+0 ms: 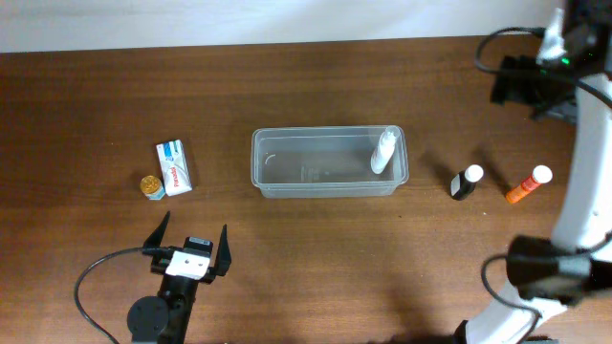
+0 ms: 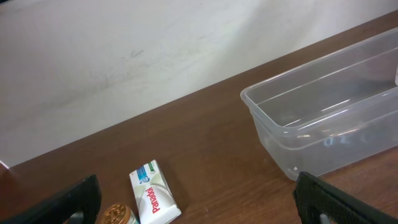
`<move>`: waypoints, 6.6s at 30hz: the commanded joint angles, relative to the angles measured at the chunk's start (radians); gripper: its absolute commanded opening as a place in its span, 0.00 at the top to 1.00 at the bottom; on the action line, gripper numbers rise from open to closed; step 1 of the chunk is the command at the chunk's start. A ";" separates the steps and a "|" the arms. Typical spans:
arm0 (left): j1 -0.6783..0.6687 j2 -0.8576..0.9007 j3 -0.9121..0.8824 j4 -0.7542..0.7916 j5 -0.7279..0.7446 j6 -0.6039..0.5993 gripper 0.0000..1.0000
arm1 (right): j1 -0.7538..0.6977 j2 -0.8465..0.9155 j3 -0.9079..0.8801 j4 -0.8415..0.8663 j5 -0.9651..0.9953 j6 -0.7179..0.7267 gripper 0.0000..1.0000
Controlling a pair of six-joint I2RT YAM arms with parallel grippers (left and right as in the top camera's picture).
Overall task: Pack container
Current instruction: 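Withdraw the right gripper toward the small black bottle, then lower the right gripper onto the small black bottle and grasp it, then lift the black bottle and carry it over the container's right end, then lower the black bottle beside the spray bottle and release it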
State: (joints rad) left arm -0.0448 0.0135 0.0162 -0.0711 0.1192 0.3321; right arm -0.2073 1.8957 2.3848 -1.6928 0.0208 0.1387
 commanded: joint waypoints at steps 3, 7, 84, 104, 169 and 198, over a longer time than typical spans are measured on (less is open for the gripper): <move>0.005 -0.008 -0.008 0.002 -0.007 -0.006 0.01 | -0.105 -0.250 -0.171 -0.006 -0.009 -0.031 0.05; 0.005 -0.008 -0.008 0.002 -0.007 -0.006 0.01 | -0.195 -0.374 -0.312 -0.004 -0.010 -0.024 0.05; 0.005 -0.008 -0.008 0.002 -0.007 -0.006 0.01 | 0.035 -0.055 -1.001 0.642 -0.061 -0.070 0.39; 0.005 -0.008 -0.008 0.002 -0.007 -0.006 0.01 | 0.035 -0.055 -1.001 0.664 -0.061 -0.070 0.60; 0.005 -0.008 -0.008 0.002 -0.007 -0.006 0.01 | 0.659 0.143 -0.170 0.160 0.105 0.111 0.86; 0.005 -0.008 -0.008 0.002 -0.007 -0.006 0.01 | 0.647 0.266 -0.359 0.219 0.149 0.264 0.86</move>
State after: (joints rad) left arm -0.0448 0.0120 0.0162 -0.0708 0.1192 0.3321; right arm 0.4465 2.1643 2.0464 -1.4799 0.1242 0.3893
